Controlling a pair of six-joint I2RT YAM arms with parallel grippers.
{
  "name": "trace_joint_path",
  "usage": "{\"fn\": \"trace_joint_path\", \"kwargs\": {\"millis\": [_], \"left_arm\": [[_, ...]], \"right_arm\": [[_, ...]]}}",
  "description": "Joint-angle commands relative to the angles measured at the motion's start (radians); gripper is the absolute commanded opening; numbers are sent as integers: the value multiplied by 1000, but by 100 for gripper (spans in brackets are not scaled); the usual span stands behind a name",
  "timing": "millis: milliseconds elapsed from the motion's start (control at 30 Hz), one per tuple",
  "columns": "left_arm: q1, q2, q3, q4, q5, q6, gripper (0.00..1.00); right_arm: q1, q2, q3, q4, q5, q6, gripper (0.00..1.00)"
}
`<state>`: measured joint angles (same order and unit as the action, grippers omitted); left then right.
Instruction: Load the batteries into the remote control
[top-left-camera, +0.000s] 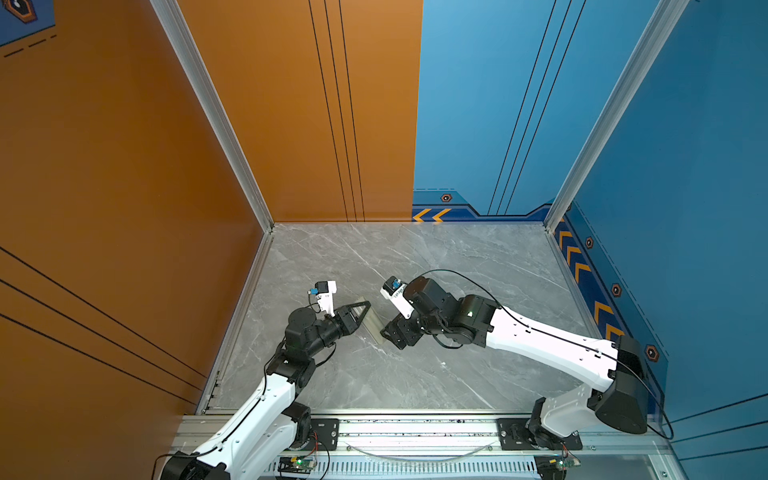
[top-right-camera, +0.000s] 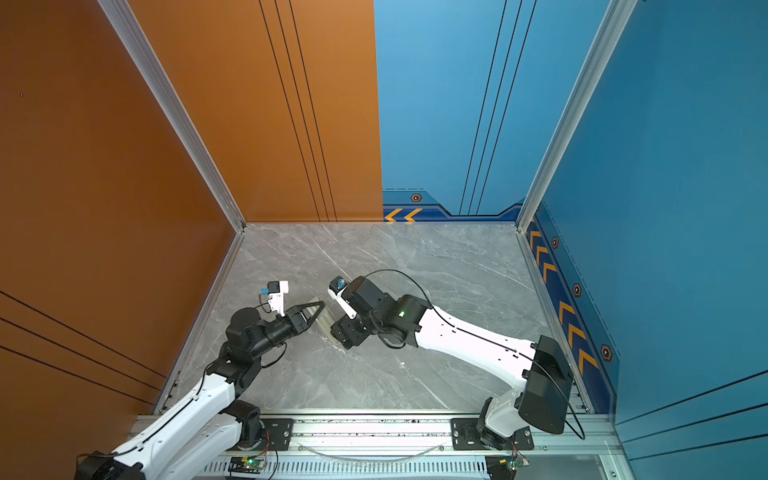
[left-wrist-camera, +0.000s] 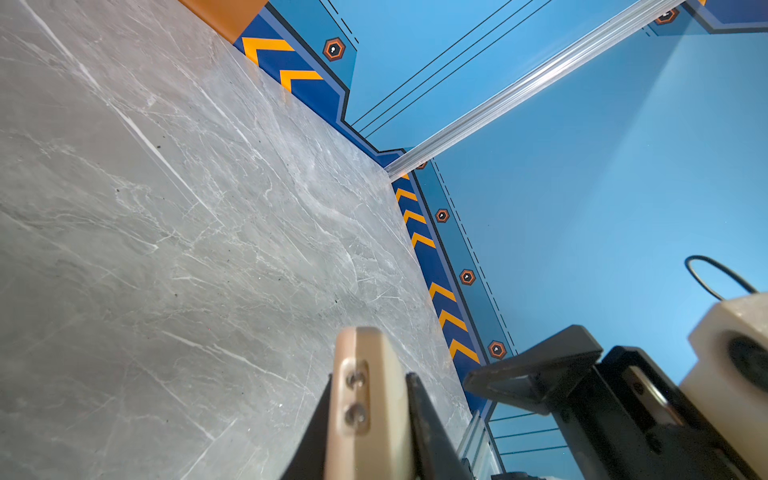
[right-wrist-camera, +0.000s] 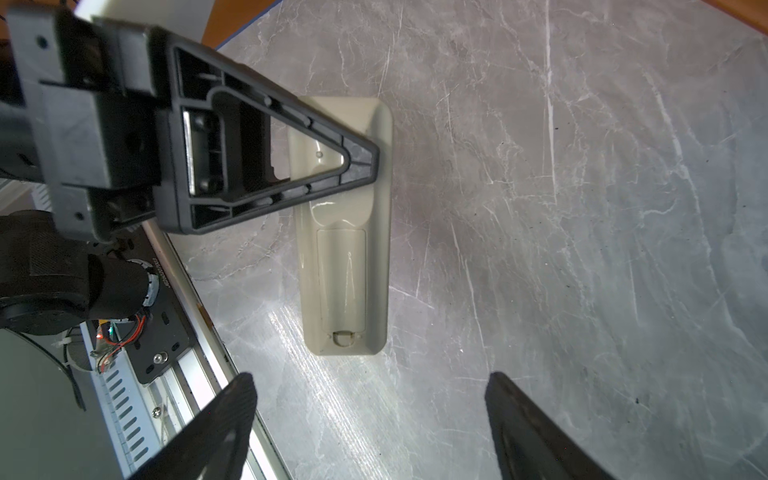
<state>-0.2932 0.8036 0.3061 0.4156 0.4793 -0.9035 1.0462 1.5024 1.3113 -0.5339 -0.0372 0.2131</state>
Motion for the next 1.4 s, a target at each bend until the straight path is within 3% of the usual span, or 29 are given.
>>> {"fn": "trace_joint_path", "kwargs": {"millis": [0,500,800,1367], "left_arm": [[12,-18,44,-28,-25,5,0],[13,-17,46,-41,-22,-8,0],[14,-14,43,-41,-24,-8,0],[19,-7,44,-41,-23,-6,0]], "right_arm": [[7,29,-20,71,-30,38,85],[-3,134,-42,140,-44,42,83],[-10,188,-46,184,-89,44,76],[-20,194,-66,195,-106,48,41]]}}
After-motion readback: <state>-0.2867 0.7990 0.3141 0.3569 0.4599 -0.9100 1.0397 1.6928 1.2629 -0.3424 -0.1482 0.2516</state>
